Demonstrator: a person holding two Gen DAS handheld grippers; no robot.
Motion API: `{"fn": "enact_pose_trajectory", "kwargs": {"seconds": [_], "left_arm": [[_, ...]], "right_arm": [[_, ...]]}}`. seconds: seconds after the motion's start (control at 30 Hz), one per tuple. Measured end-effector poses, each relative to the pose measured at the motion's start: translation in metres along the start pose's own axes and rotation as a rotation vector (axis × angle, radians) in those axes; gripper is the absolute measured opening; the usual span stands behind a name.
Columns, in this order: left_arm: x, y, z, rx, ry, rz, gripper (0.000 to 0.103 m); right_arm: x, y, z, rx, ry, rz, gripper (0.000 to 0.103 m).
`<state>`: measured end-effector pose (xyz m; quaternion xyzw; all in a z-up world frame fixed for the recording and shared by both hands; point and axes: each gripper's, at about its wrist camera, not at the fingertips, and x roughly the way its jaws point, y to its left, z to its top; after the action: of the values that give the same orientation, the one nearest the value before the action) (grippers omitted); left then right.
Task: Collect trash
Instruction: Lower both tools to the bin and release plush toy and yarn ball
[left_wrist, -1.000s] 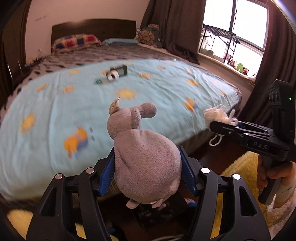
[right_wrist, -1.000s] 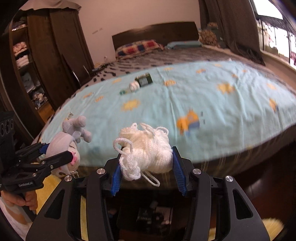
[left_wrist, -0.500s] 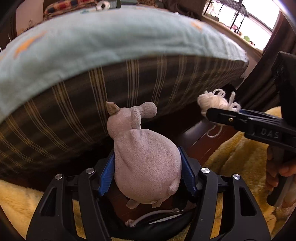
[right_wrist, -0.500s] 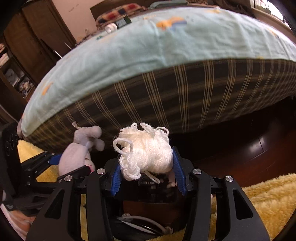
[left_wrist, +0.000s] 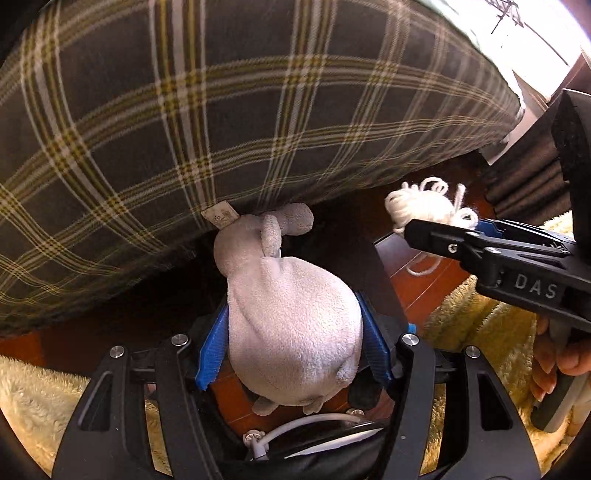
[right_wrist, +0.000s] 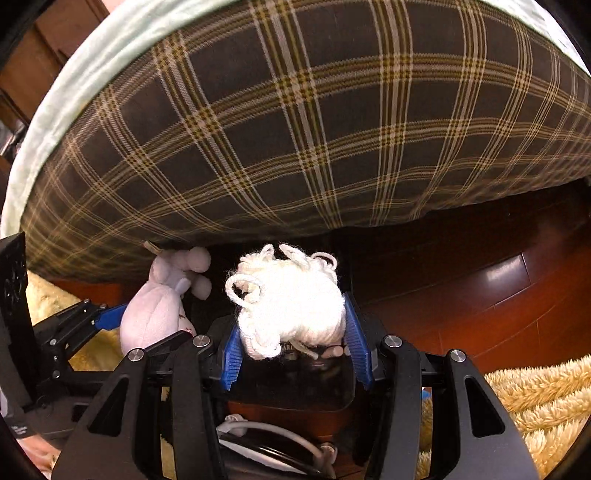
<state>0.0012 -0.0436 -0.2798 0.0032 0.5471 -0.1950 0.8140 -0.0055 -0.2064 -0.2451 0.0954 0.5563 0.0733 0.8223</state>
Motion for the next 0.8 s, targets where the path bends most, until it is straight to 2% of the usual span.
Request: {"fn": "enact_pose_trajectory", "kwargs": {"seconds": [0.3, 0.37, 0.5, 0.63, 0.8], "left_arm": [[0.011, 0.001, 0.000, -0.014, 0.032, 0.009, 0.064], [0.013, 0.004, -0.002, -0.019, 0.036, 0.017, 0.067], [0.009, 0.005, -0.003, -0.023, 0.018, 0.016, 0.080], [0.002, 0.006, -0.004, -0.028, 0.007, 0.019, 0.084], [-0.025, 0.011, 0.000, -0.036, -0.043, 0.034, 0.086]], "right_arm": [[0.012, 0.002, 0.001, 0.014, 0.004, 0.015, 0.055], [0.013, 0.002, 0.007, 0.025, 0.000, 0.016, 0.057], [0.012, -0.005, 0.011, 0.050, -0.014, 0.015, 0.065], [0.009, -0.011, 0.014, 0.068, -0.029, 0.021, 0.068], [-0.004, -0.019, 0.020, 0.103, -0.074, 0.050, 0.074]]}}
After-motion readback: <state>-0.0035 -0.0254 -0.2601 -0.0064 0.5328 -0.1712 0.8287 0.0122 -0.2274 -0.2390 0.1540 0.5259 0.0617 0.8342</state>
